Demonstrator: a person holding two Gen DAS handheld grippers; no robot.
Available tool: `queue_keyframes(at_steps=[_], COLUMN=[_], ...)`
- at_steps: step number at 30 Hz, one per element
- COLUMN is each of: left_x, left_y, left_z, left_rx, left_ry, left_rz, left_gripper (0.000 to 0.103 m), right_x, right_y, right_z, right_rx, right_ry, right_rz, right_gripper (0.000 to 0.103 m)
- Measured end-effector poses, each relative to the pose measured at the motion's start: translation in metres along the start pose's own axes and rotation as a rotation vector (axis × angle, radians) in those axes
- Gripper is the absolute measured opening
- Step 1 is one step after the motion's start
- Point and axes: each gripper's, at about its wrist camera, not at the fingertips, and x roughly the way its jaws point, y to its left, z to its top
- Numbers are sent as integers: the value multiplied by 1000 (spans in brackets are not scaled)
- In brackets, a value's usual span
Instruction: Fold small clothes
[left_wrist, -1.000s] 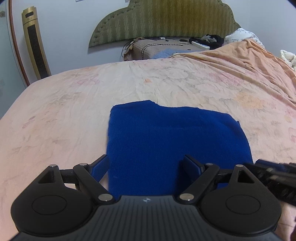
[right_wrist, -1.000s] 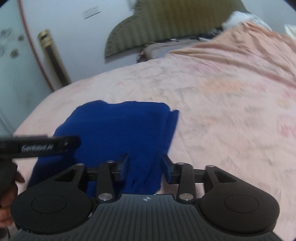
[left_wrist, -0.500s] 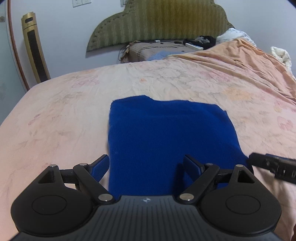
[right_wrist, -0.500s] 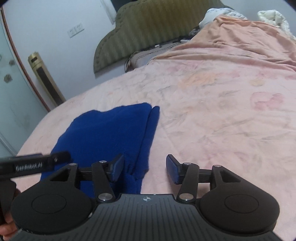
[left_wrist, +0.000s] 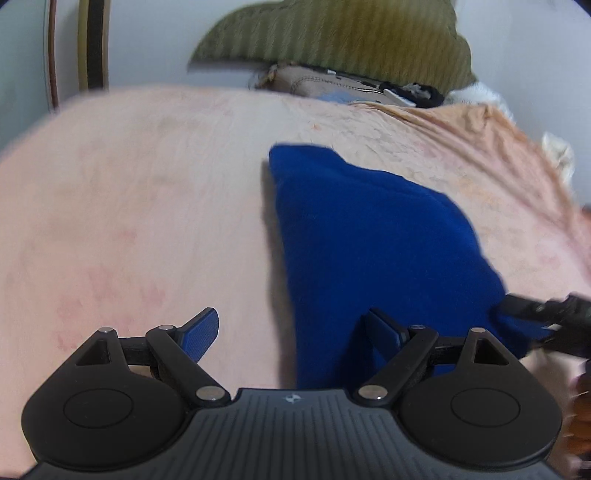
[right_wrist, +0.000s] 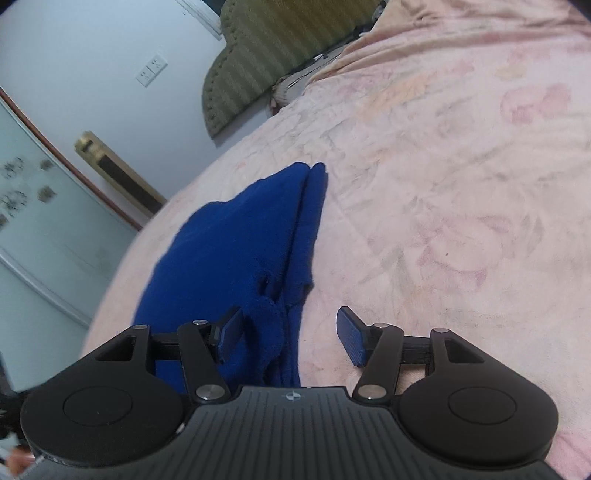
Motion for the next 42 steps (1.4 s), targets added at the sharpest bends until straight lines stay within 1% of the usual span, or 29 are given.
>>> queue_keyframes(at_steps=[2, 4, 7, 10, 11, 13, 14, 15, 16, 17, 18, 19, 21, 22, 23, 26, 30, 35, 39, 41, 42], left_x=[5, 11, 21, 37, 42, 46, 45, 44, 43, 41, 40, 40, 40, 41, 40, 30, 17, 5, 5, 9, 10], left_y=[16, 22, 21, 19, 19, 16, 15, 12, 11, 13, 16, 21, 30, 31, 30, 21, 14, 6, 5, 6, 7], left_z=[-1, -1, 3, 12, 14, 15, 14, 12, 8, 5, 3, 2, 0, 1, 1, 2, 2, -4, -11, -11, -10], left_rx=[-80, -110, -110, -148, -164, -183, -178, -157, -136, -129, -142, -180, -260, -288, -292, -258, -239, -195, -161, -163, -167], left_ry=[33, 52, 46, 53, 55, 44, 40, 38, 37, 31, 34, 45, 61, 65, 65, 55, 39, 43, 52, 72, 77], left_rz=[-98, -172, -244, -341, -362, -355, -345, -326, -304, -294, -301, -318, -343, -350, -341, -294, -268, -239, -225, -220, -218], left_gripper=[87, 87, 89, 89, 88, 87, 77, 60, 54, 46, 37, 33, 23, 21, 19, 15, 14, 14, 14, 14, 18], right_x=[5, 11, 24, 36, 42, 48, 48, 47, 47, 45, 43, 42, 42, 44, 43, 37, 23, 12, 6, 11, 13], right_y=[0, 2, 2, 3, 3, 7, 10, 14, 16, 17, 17, 15, 13, 12, 14, 20, 22, 22, 20, 19, 19], right_z=[-1, -3, 1, 8, 10, 11, 11, 10, 9, 8, 7, 8, 8, 8, 7, 6, 7, 6, -2, -3, -5], right_rx=[-3, 1, 28, 40, 44, 33, 12, -14, -37, -51, -56, -49, -20, -2, 2, -8, 1, 9, 11, 9, 4], right_ry=[35, 63, 83, 86, 89, 99, 103, 107, 115, 122, 128, 131, 134, 133, 129, 110, 89, 88, 100, 113, 120], right_rz=[54, 102, 162, 179, 187, 178, 166, 156, 148, 138, 135, 137, 140, 142, 139, 127, 136, 145, 148, 124, 107], right_gripper=[62, 62, 62, 57, 56, 48, 46, 46, 44, 41, 31, 25, 20, 19, 19, 18, 16, 16, 16, 16, 17])
